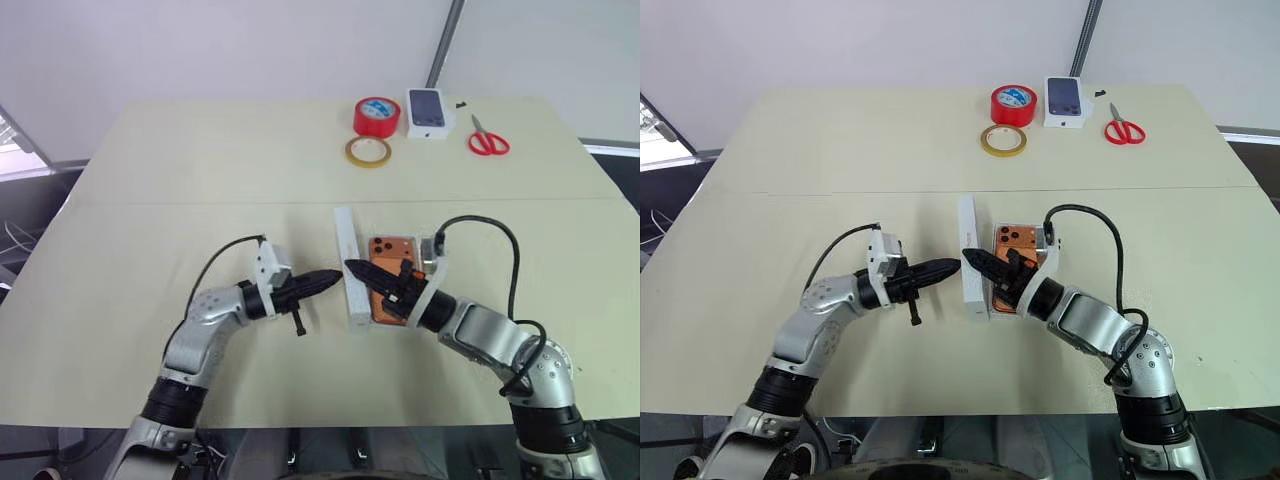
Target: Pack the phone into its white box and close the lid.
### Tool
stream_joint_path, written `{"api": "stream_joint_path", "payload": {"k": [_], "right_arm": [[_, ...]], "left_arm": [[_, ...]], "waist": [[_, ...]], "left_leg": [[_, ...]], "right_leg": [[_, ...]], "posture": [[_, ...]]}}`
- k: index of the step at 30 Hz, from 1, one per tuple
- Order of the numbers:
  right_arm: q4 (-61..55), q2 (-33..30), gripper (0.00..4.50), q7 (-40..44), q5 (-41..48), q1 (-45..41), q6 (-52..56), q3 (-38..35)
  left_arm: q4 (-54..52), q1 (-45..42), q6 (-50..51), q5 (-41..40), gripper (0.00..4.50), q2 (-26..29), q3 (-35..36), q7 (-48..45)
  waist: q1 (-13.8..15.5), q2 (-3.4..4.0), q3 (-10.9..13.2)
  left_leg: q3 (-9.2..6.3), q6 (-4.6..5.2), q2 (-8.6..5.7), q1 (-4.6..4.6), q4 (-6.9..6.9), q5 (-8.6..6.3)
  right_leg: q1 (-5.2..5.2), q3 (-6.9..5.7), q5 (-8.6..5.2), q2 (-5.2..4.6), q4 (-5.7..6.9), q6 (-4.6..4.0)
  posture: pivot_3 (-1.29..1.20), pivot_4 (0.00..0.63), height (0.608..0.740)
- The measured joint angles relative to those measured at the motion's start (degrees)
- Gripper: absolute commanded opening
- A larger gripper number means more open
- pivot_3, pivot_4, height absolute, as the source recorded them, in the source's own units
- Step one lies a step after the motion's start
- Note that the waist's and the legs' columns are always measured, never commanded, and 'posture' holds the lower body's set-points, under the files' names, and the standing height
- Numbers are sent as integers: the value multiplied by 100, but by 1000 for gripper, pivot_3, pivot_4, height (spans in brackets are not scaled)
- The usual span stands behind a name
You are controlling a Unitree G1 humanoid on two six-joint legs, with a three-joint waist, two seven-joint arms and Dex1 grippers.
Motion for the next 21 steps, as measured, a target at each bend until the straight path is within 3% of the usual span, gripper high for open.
{"api": "stream_joint_path", "payload": {"k": [1,8,11,15,19,21], "right_arm": [[24,-7,880,11,-35,9,-18,-19],[14,-416,4468,155,-213,243,-124,-490],[-110,-877,4468,376,-359,455,-133,-890],[-151,-1597,4468,839,-1255,718,-149,-1483],[-178,-2132,4468,1602,-2753,682,-292,-1471],[-239,-2158,3942,1874,-3433,581,-466,-1320]], "left_arm": [[31,-32,-36,15,0,-43,-27,6],[588,-359,-232,186,0,-447,-199,74],[850,-499,-334,264,0,-679,-292,88],[1165,-675,-462,379,0,-931,-391,81],[1592,-846,-574,438,0,-1122,-454,37],[1662,-850,-576,442,0,-1129,-453,17]], "waist": [[1,0,0],[15,0,0],[32,0,0],[41,-1,0],[-9,2,-2],[-5,2,-1]], "left_leg": [[0,0,0,0,0,0],[0,4,0,-6,7,-2],[1,8,-1,-13,15,-4],[1,9,-1,-14,16,-5],[3,10,1,-9,16,-5],[2,10,3,-9,16,-5]], "right_leg": [[0,0,0,0,0,0],[-1,-2,0,0,-2,0],[-1,-3,1,0,-4,1],[-1,-4,1,4,-4,2],[-1,-2,1,12,-2,2],[-1,-2,0,15,0,3]], "posture": [[0,150,740],[0,150,740],[0,150,740],[0,150,740],[0,150,740],[0,150,740]]}}
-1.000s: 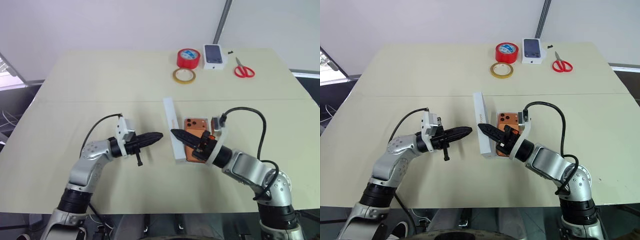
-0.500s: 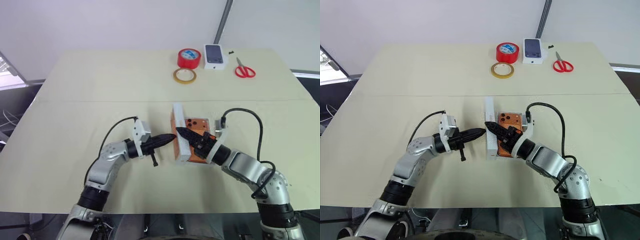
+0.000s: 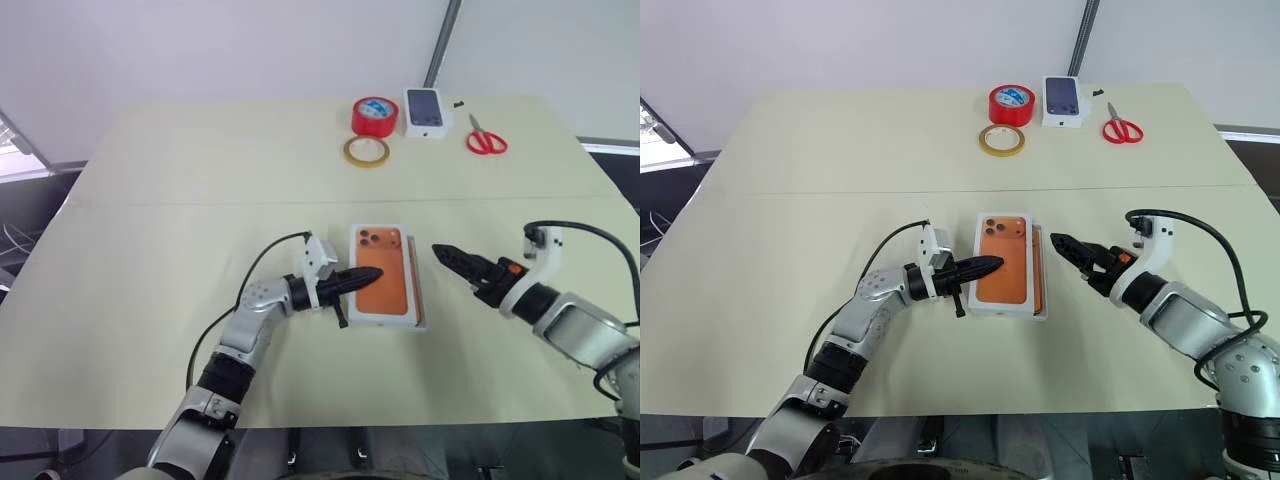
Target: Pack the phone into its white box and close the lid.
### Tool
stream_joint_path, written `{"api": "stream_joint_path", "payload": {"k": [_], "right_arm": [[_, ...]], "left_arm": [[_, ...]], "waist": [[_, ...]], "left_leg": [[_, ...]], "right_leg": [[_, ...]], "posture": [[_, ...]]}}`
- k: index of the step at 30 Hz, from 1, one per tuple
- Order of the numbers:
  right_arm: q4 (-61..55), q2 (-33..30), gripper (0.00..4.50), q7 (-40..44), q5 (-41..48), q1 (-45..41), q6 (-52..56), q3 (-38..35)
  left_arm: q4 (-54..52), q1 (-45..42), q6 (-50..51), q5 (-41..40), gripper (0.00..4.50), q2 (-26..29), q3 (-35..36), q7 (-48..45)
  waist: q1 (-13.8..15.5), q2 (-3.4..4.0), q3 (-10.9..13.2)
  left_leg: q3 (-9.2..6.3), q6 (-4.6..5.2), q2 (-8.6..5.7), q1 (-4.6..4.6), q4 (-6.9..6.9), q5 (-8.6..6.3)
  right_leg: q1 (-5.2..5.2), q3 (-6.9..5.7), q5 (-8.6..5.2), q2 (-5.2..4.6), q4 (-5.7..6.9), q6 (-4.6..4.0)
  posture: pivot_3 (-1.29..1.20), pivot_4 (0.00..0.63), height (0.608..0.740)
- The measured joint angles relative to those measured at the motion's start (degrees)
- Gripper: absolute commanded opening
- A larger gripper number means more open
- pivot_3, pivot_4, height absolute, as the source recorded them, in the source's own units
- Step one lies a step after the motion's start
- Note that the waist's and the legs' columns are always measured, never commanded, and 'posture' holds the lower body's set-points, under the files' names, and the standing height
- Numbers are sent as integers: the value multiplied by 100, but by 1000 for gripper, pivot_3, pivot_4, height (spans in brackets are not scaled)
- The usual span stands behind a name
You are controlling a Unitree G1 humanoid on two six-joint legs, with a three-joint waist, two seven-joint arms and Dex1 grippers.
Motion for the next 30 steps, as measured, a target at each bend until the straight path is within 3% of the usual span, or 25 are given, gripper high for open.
{"api": "stream_joint_path", "payload": {"k": [2,8,11,18,30], "right_arm": [[-141,-30,3216,283,-857,-35,-287,320],[-144,-92,125,998,-3413,98,-1284,1403],[-60,121,54,1125,-4061,29,-1526,1597],[21,397,54,1473,-4675,-145,-1581,1604],[-89,675,54,1675,-5376,67,-1530,1485]], "left_arm": [[6,-37,25,-8,0,86,21,-23],[-104,-135,323,-18,0,597,389,65],[-87,-200,703,11,0,703,428,277],[76,-389,1287,210,0,627,214,439],[354,-593,1256,378,0,321,136,358]], "waist": [[18,0,0],[33,0,0],[37,0,0],[130,1,0],[155,1,-2]], "left_leg": [[-2,0,1,0,0,0],[-1,-3,0,-1,2,2],[-2,-4,-1,-1,3,2],[-2,-7,-4,0,3,4],[-2,-8,-11,0,5,4]], "right_leg": [[0,-1,0,2,1,0],[0,0,0,0,-1,0],[0,0,0,-1,0,0],[-1,0,0,-3,0,0],[0,0,0,-9,0,0]], "posture": [[0,150,740],[0,150,740],[0,150,740],[0,150,740],[0,150,740]]}}
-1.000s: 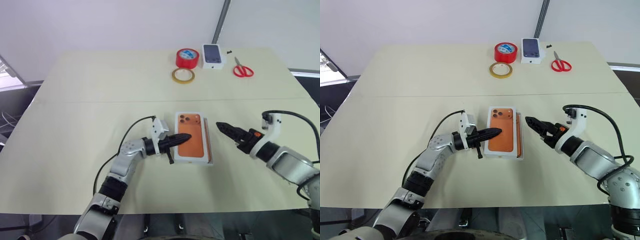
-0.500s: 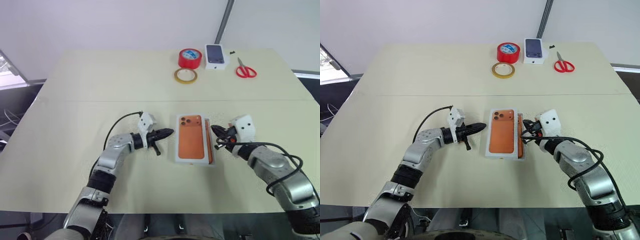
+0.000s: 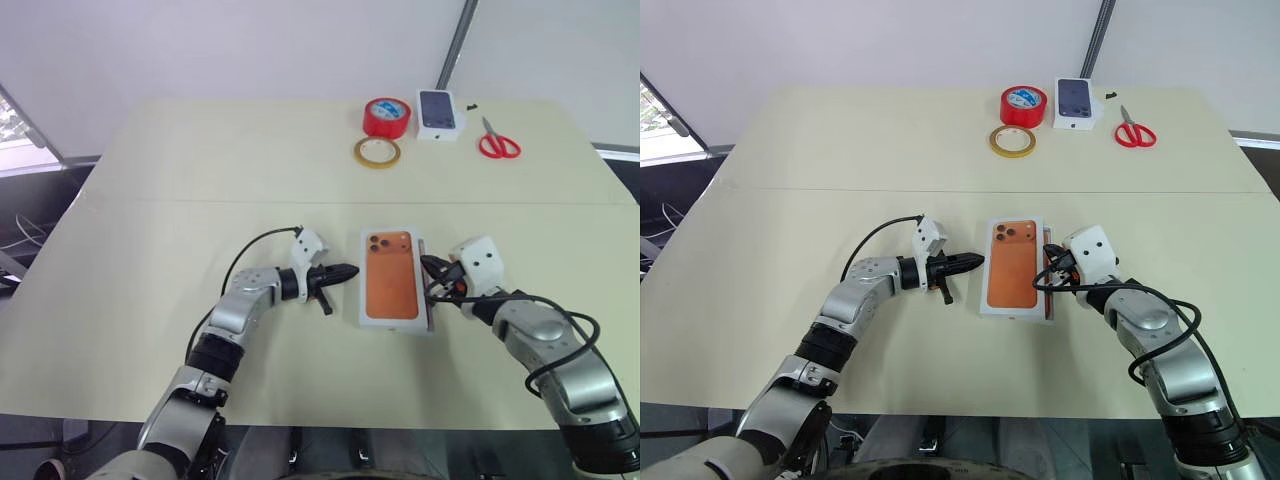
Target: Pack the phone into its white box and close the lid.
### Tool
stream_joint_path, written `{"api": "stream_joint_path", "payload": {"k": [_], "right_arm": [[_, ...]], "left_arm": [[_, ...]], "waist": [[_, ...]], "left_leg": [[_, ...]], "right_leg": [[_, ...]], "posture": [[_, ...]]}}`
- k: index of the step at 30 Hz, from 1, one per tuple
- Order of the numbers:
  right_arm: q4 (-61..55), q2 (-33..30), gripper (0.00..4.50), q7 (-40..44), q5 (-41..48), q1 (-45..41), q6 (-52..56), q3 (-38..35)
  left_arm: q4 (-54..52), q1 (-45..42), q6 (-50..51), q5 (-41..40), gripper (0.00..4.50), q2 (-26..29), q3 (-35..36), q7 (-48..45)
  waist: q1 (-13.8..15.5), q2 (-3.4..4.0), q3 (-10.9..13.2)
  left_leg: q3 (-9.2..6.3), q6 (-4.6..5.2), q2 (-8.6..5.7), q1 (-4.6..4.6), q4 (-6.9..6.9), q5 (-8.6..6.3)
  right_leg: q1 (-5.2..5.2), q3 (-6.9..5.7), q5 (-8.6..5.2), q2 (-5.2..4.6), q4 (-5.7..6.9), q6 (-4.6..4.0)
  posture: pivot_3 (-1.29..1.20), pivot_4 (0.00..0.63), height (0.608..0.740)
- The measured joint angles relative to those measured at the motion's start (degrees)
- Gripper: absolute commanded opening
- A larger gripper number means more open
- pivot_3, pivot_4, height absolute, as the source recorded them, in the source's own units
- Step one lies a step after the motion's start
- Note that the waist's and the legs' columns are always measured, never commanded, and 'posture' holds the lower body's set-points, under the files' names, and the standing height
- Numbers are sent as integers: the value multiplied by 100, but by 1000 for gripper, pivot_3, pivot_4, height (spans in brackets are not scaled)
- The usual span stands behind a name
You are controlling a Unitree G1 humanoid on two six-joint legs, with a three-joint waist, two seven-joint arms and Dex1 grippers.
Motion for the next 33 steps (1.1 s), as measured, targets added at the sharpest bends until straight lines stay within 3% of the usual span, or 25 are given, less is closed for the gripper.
{"api": "stream_joint_path", "payload": {"k": [17,33], "right_arm": [[-74,192,54,7,-496,295,53,-395],[-24,225,54,99,-1185,384,161,-124]], "left_arm": [[422,-281,-113,189,0,-478,-1,-41],[471,-288,-300,449,0,-462,-73,-35]], "waist": [[-3,0,0],[-10,0,0]], "left_leg": [[0,0,-2,0,1,0],[1,-3,-3,4,1,2]], "right_leg": [[-1,0,0,0,5,0],[-1,0,0,1,8,0]], "posture": [[0,150,740],[0,150,740]]}}
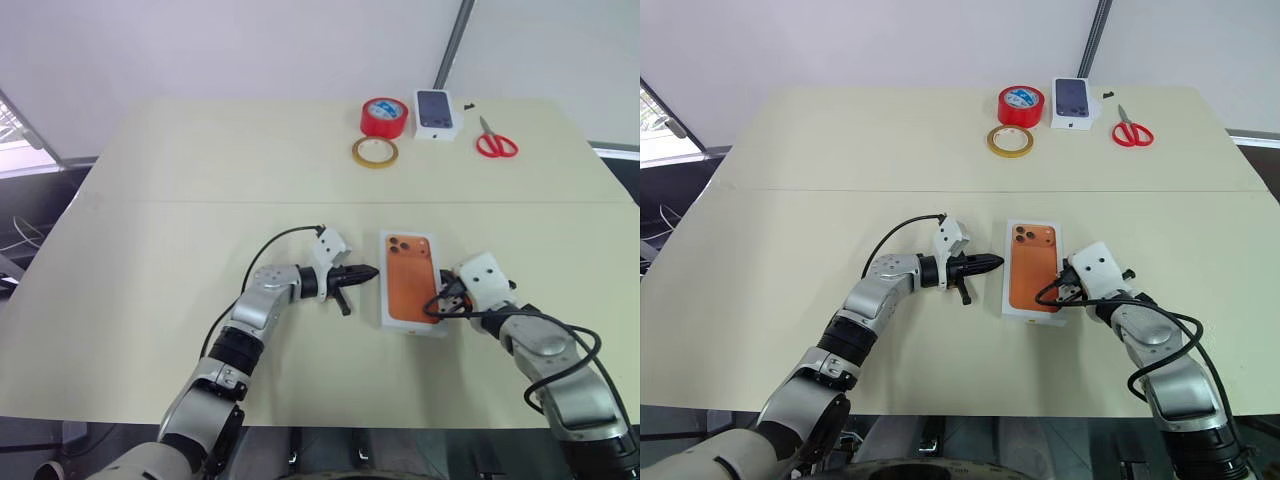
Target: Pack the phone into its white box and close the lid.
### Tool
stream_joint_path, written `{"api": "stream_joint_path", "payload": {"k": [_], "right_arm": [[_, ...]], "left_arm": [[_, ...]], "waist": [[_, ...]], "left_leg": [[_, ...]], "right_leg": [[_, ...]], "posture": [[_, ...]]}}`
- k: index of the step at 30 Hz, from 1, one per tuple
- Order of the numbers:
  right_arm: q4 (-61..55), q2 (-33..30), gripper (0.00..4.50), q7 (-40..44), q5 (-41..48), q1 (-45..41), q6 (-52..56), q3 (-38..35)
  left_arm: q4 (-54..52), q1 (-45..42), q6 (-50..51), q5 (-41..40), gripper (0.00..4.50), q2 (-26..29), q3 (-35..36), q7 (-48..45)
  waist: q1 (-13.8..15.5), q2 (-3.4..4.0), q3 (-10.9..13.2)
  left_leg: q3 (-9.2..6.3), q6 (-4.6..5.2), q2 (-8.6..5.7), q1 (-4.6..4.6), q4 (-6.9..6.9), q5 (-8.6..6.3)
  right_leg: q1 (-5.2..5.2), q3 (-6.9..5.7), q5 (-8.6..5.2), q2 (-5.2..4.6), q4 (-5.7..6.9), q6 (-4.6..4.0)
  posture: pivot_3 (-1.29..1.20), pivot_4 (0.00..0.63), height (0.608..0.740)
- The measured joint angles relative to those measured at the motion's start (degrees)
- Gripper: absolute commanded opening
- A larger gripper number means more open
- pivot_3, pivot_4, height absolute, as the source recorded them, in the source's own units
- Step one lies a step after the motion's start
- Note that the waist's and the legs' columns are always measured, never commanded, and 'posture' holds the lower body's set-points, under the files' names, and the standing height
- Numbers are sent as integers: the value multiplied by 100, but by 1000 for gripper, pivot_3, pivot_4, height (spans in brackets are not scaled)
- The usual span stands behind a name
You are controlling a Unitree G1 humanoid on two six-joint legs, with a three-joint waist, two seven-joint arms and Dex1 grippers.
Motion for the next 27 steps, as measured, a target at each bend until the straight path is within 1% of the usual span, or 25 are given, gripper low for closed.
{"api": "stream_joint_path", "payload": {"k": [3,5,8,11,13,14,15,18,19,21,22,24,26,27], "right_arm": [[41,31,54,176,182,-13,-30,-203],[64,255,54,364,726,-143,-18,-685],[-15,276,54,876,1627,-368,34,-1284],[-181,236,54,1328,2164,-406,112,-1364],[-286,146,54,1565,2302,-282,217,-1201],[-380,15,54,1728,2296,-90,264,-969],[-402,-37,54,1809,2271,5,295,-826],[-425,-358,54,1872,1624,352,55,-198],[-429,-453,54,1841,1420,335,-60,-87],[-414,-490,54,1754,1141,293,-175,61],[-412,-464,284,1710,1117,277,-168,81],[-386,-296,904,1666,1295,177,29,25],[-356,-163,1899,1719,1601,91,251,-73],[-347,-149,2378,1716,1630,64,249,-100]], "left_arm": [[135,-110,-35,-101,0,-40,139,15],[190,-382,51,-308,0,-96,376,43],[282,-965,168,-604,0,-307,706,122],[648,-1331,3,-612,0,-532,701,83],[1077,-1407,-289,-426,0,-638,501,15],[1479,-1437,-499,-254,0,-719,358,-4],[1638,-1436,-591,-172,0,-732,279,-9],[2084,-1483,-802,169,0,-725,22,-44],[2153,-1561,-834,254,0,-705,-33,-59],[2198,-1570,-845,360,0,-642,-106,-160],[2204,-1561,-819,359,254,-626,-105,-215],[2158,-1552,-684,291,854,-578,-38,-386],[1930,-1450,-604,178,1823,-514,-8,-550],[1848,-1393,-611,144,2229,-457,40,-575]], "waist": [[2,-1,1],[-2,-3,2],[5,-3,1],[6,-4,0],[5,-5,0],[5,-4,0],[3,-7,2],[-17,-8,-1],[-17,-14,-7],[-16,-21,-10],[-16,-23,-11],[-32,-28,-10],[-39,-27,-10],[-44,-27,-10]], "left_leg": [[0,-1,0,-1,1,0],[0,-1,0,-1,2,0],[0,0,0,-1,3,0],[0,2,-1,-1,2,-1],[0,2,-2,0,2,-1],[1,2,-2,0,2,-1],[0,2,-2,0,2,-1],[4,2,-1,5,3,0],[5,2,-1,17,3,0],[0,10,4,87,-8,-6],[-2,15,6,104,-9,-10],[-1,15,7,102,-8,-10],[-2,14,7,96,-8,-10],[-1,13,8,87,-7,-9]], "right_leg": [[0,0,0,0,0,0],[0,0,0,1,1,1],[0,-1,1,3,1,2],[1,-1,1,4,2,2],[1,-2,1,6,2,2],[1,-1,1,6,2,2],[1,-2,1,7,2,2],[1,1,1,9,4,3],[16,1,1,9,3,3],[90,0,-3,14,-16,6],[106,-1,-5,14,-18,8],[107,1,-5,12,-20,9],[97,2,-5,9,-16,9],[87,2,-5,9,-12,9]], "posture": [[0,150,740],[0,150,740],[0,150,740],[0,150,740],[0,150,740],[0,150,740],[0,150,740],[0,150,740],[0,150,740],[0,150,740],[0,150,740],[0,150,740],[0,150,740],[0,150,740]]}}
